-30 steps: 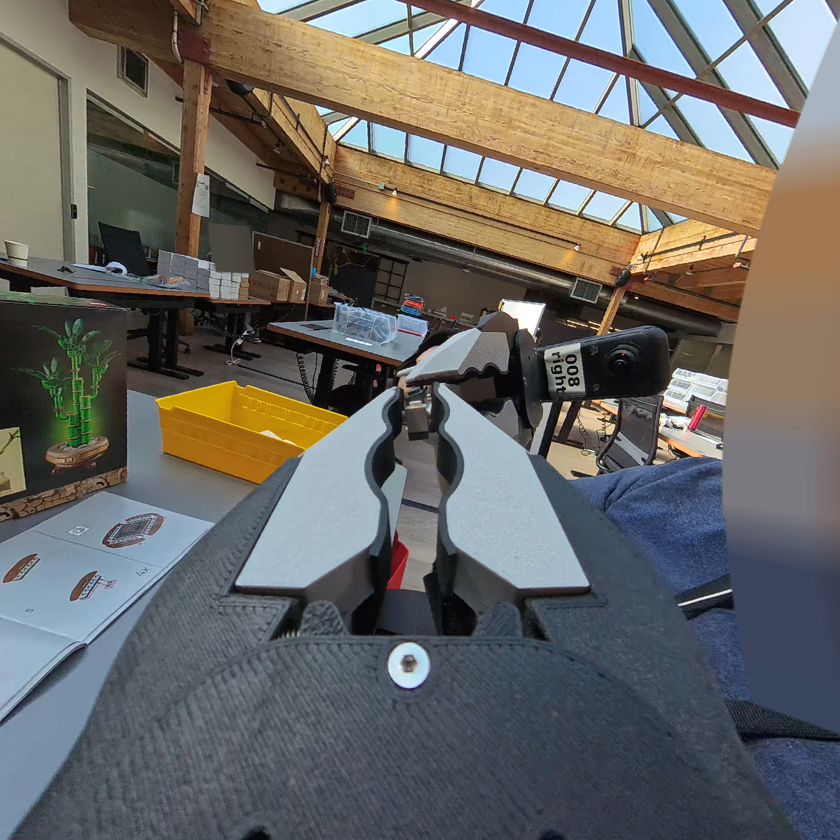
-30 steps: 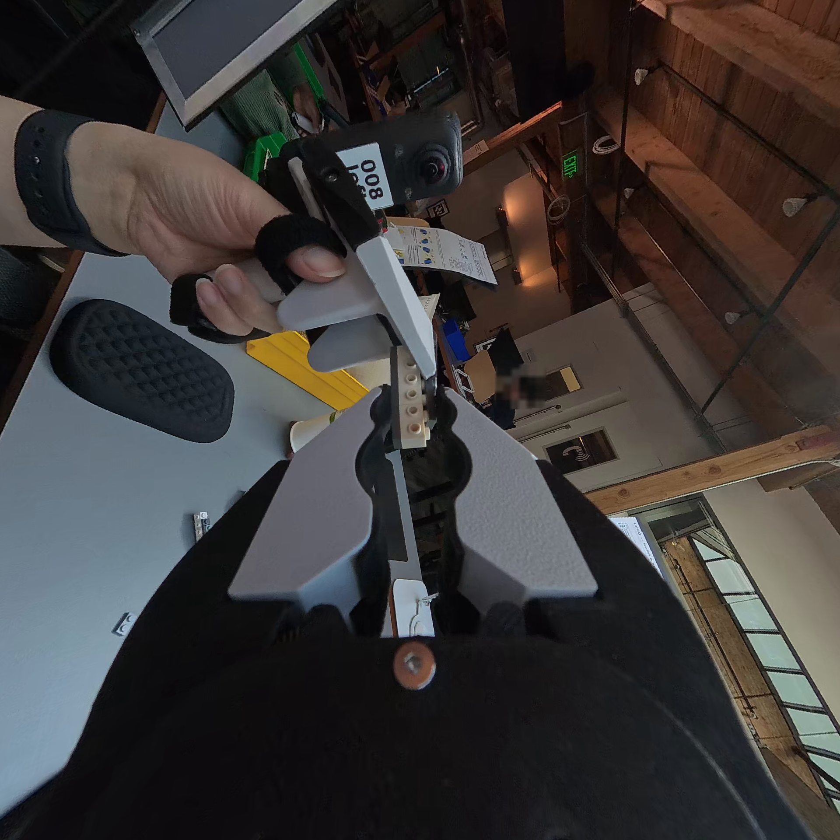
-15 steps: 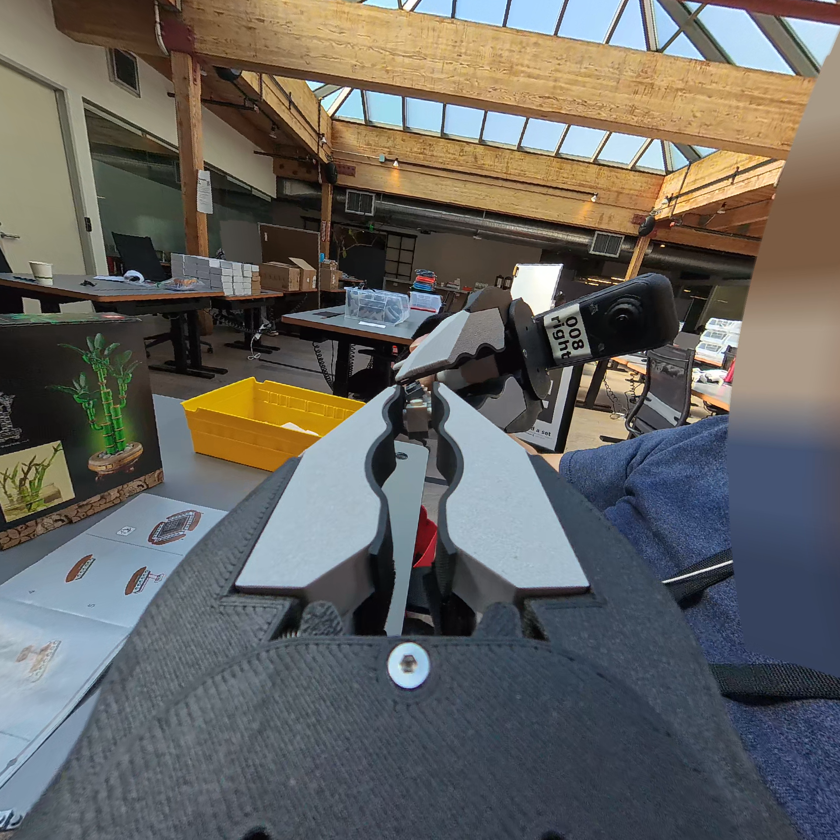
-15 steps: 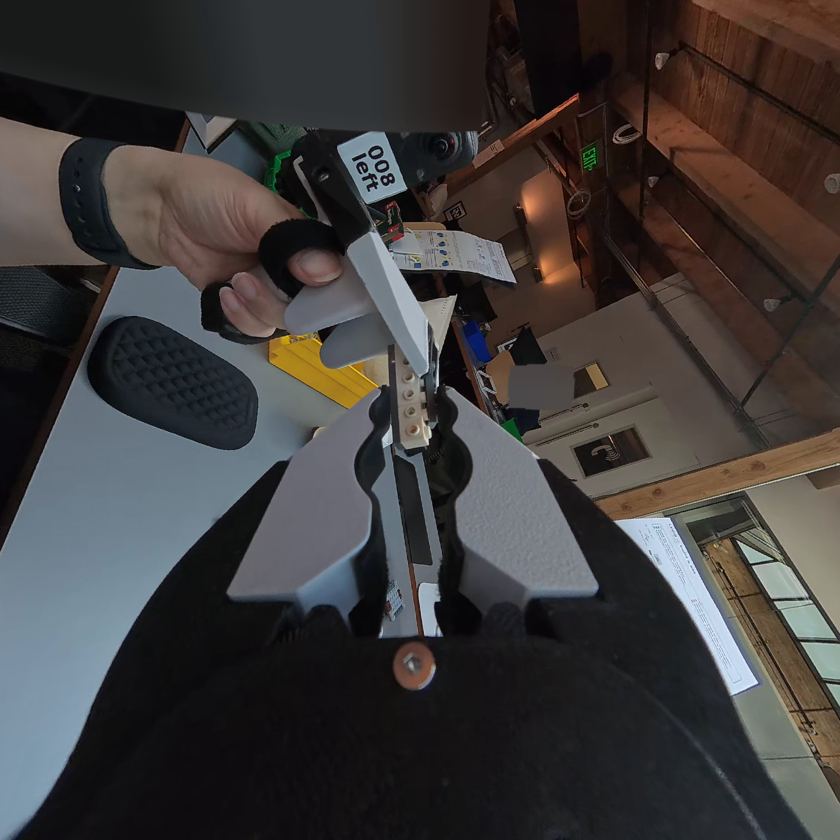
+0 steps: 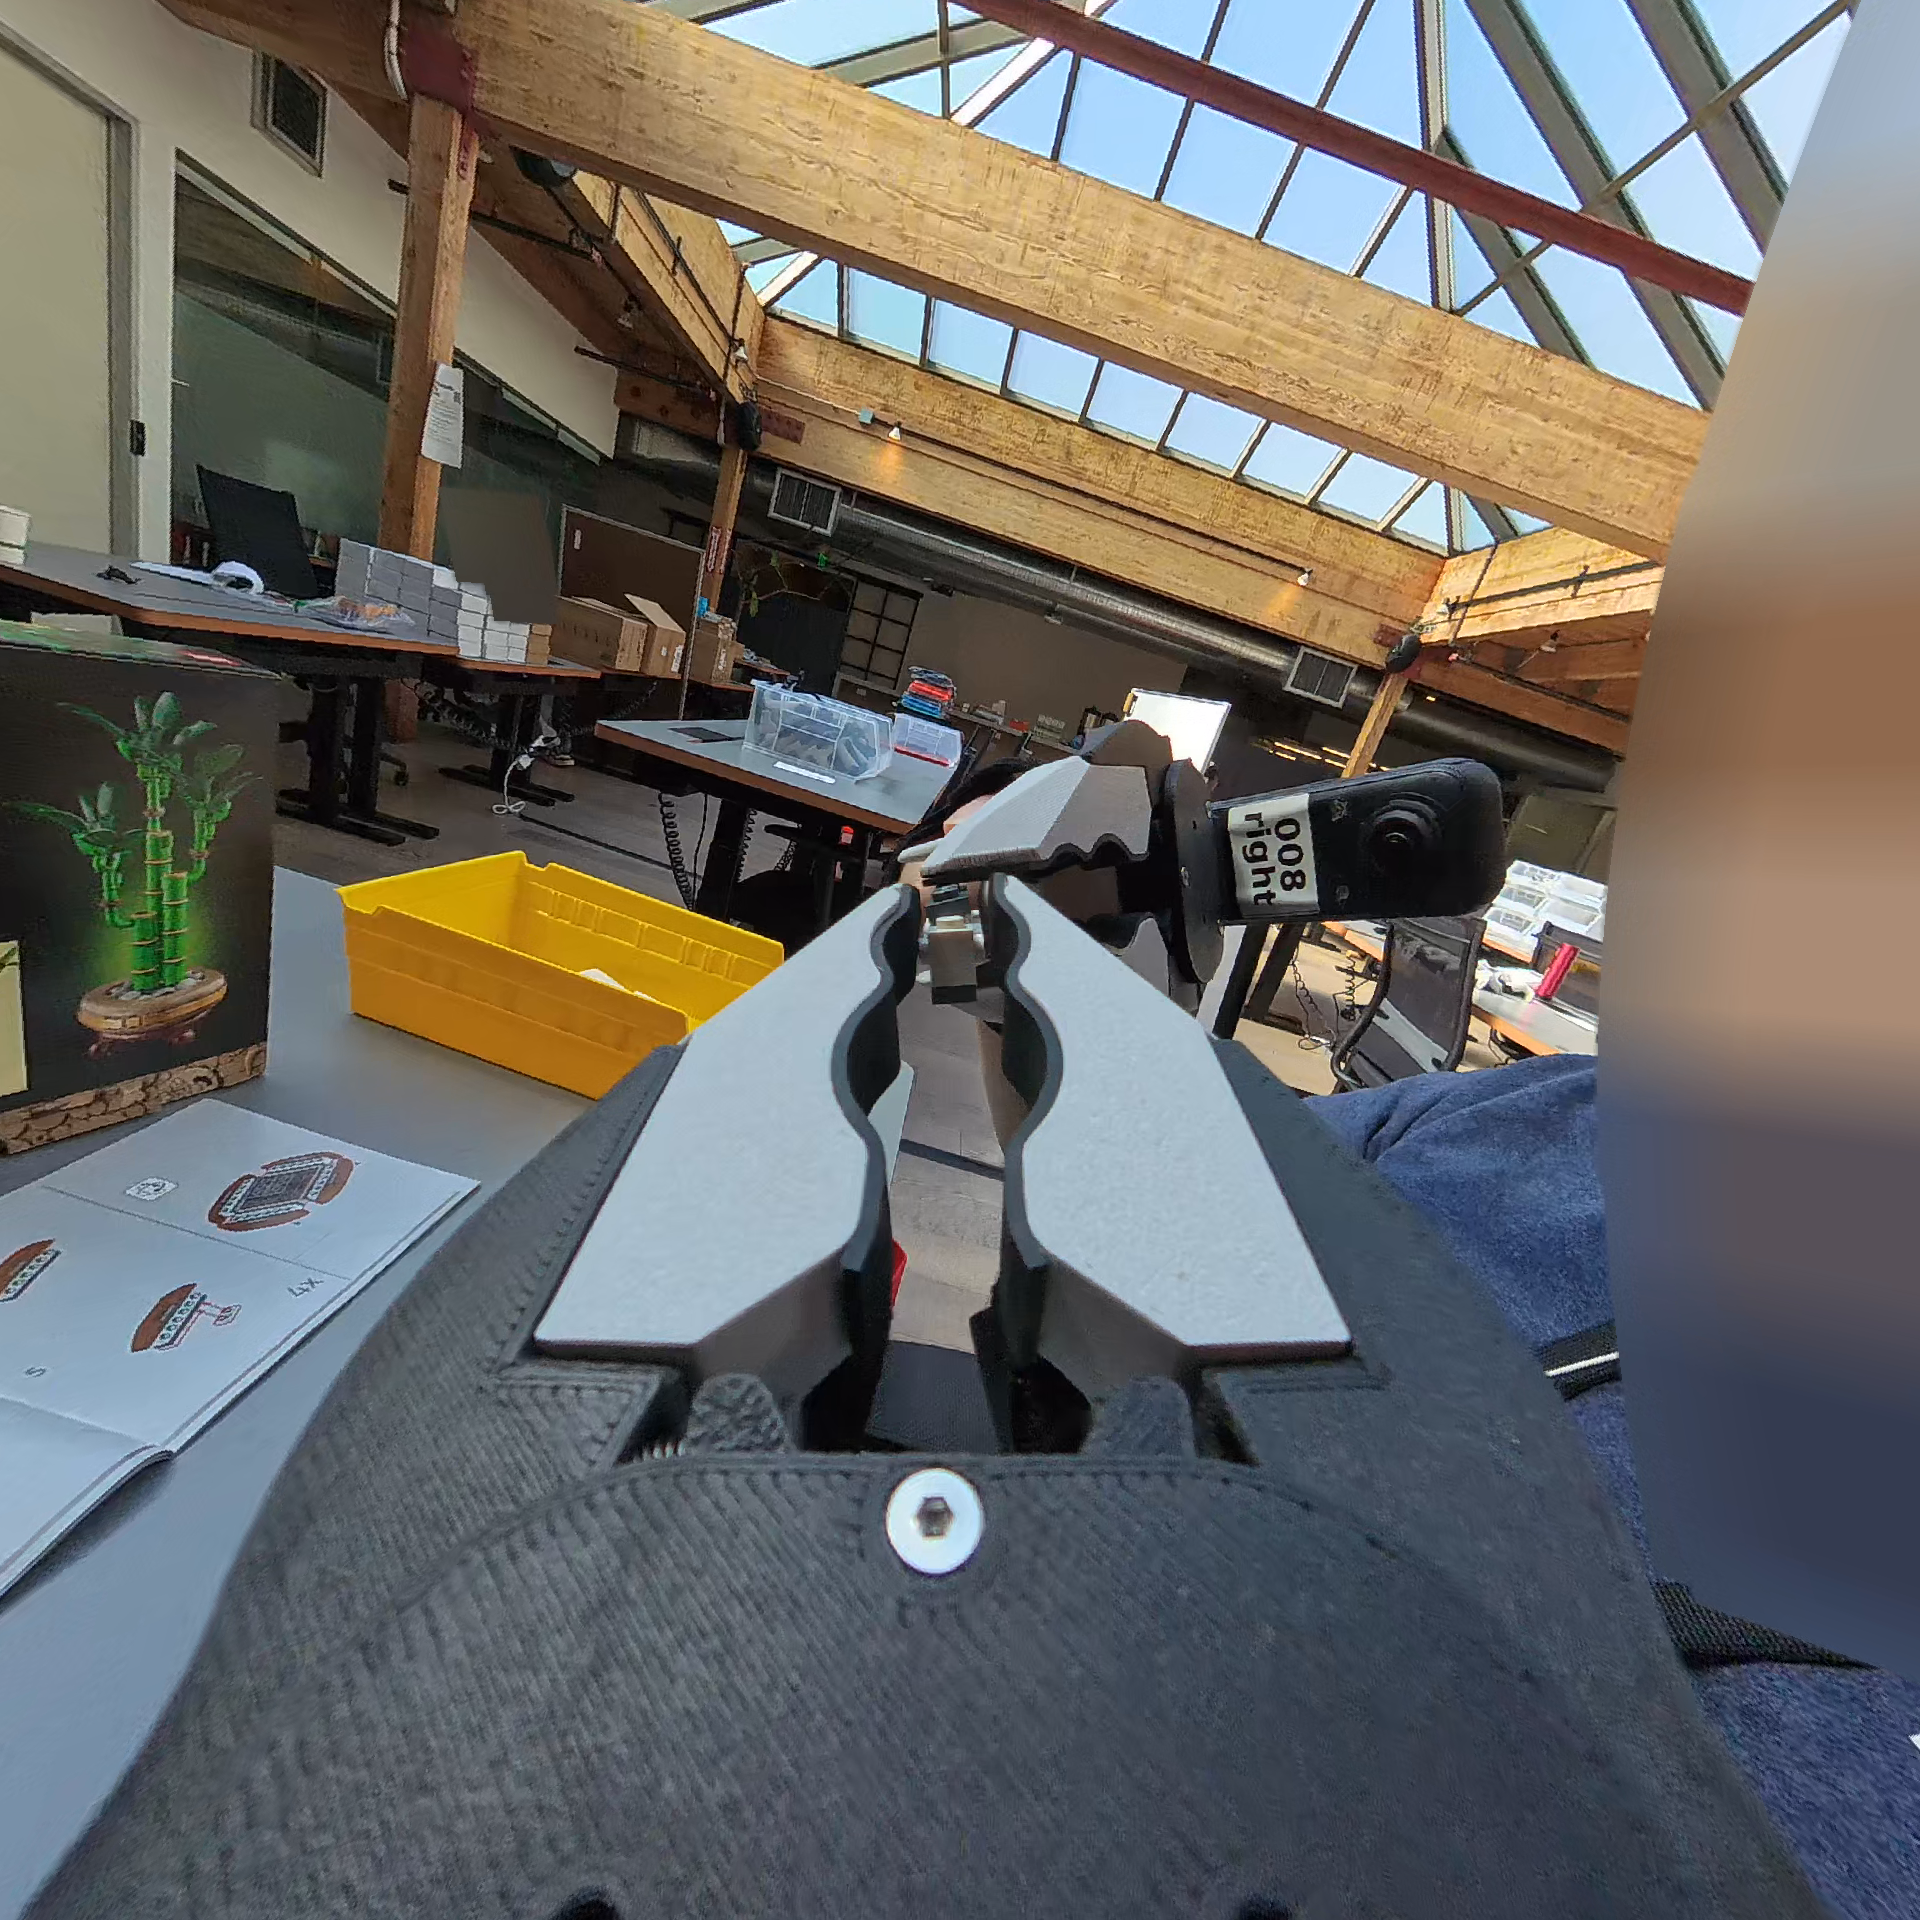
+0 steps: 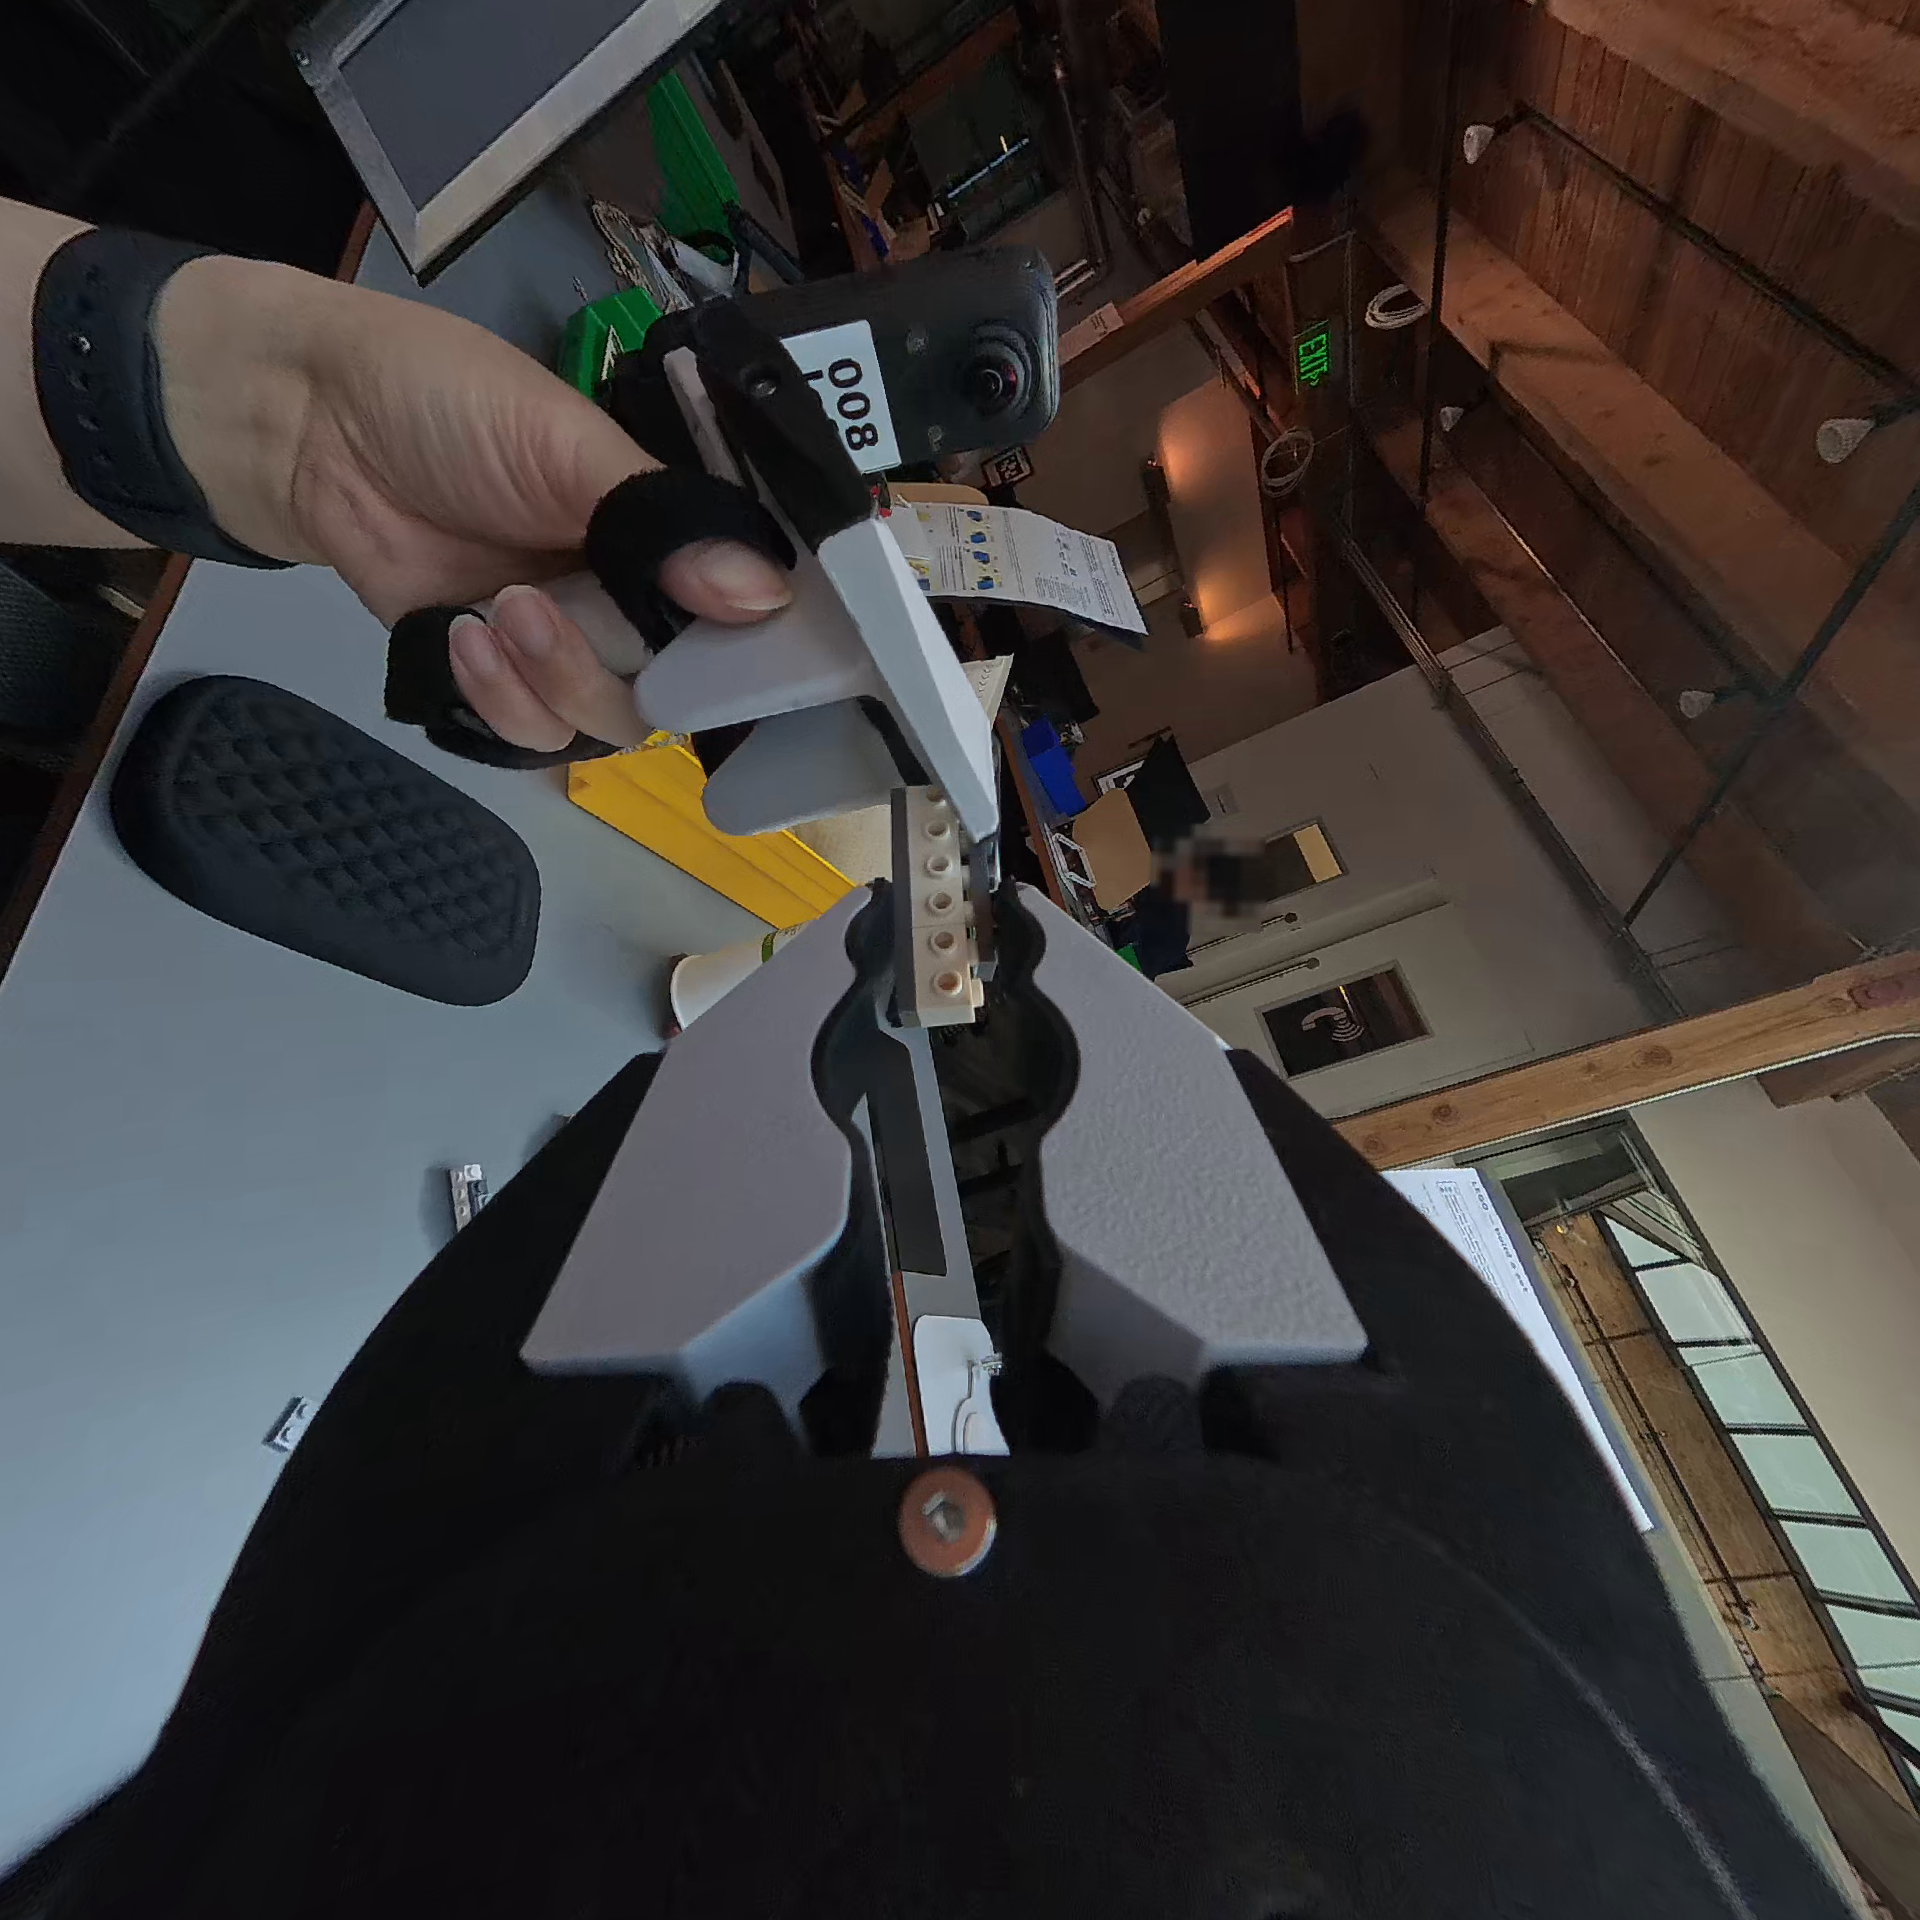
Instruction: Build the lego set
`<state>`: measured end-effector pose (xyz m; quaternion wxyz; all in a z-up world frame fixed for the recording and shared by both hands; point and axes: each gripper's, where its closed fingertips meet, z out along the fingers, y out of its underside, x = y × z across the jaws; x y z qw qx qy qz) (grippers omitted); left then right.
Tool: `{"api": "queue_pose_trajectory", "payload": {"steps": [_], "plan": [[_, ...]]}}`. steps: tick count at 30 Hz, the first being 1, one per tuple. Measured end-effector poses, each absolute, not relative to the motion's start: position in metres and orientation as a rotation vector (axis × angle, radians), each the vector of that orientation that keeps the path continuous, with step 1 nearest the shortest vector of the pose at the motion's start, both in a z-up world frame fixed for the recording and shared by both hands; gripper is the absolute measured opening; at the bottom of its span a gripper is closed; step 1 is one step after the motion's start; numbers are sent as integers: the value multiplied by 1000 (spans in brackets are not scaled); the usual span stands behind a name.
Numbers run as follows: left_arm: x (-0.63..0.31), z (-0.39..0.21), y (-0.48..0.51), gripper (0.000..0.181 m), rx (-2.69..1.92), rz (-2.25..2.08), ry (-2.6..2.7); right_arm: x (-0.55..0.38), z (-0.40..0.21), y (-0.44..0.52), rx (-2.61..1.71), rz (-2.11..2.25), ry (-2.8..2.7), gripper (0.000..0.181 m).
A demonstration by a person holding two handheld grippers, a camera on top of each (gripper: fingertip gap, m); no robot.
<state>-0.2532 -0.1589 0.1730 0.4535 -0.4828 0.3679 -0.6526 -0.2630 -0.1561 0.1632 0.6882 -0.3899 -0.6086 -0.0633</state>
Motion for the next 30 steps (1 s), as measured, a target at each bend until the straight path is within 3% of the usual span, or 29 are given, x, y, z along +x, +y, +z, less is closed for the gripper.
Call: {"api": "queue_pose_trajectory", "payload": {"steps": [1,3,6,10,15,30], "plan": [[-257,176,-158,16,-1178,-1614,900,-262,163,-156,-874,-142,-1360,18],[-267,185,-160,24,-1098,-1583,922,-261,164,-156,-876,-137,-1356,18],[-269,172,-163,38,-1000,-1185,1109,-260,164,-159,-890,-95,-1361,18],[-264,160,-170,29,-801,-654,1244,-259,157,-163,-954,-8,-1406,19],[-253,142,-164,33,-746,-253,1418,-256,146,-163,-1042,57,-1456,19],[-245,125,-164,16,-743,-101,1598,-256,127,-161,-1117,31,-1547,19]]}}
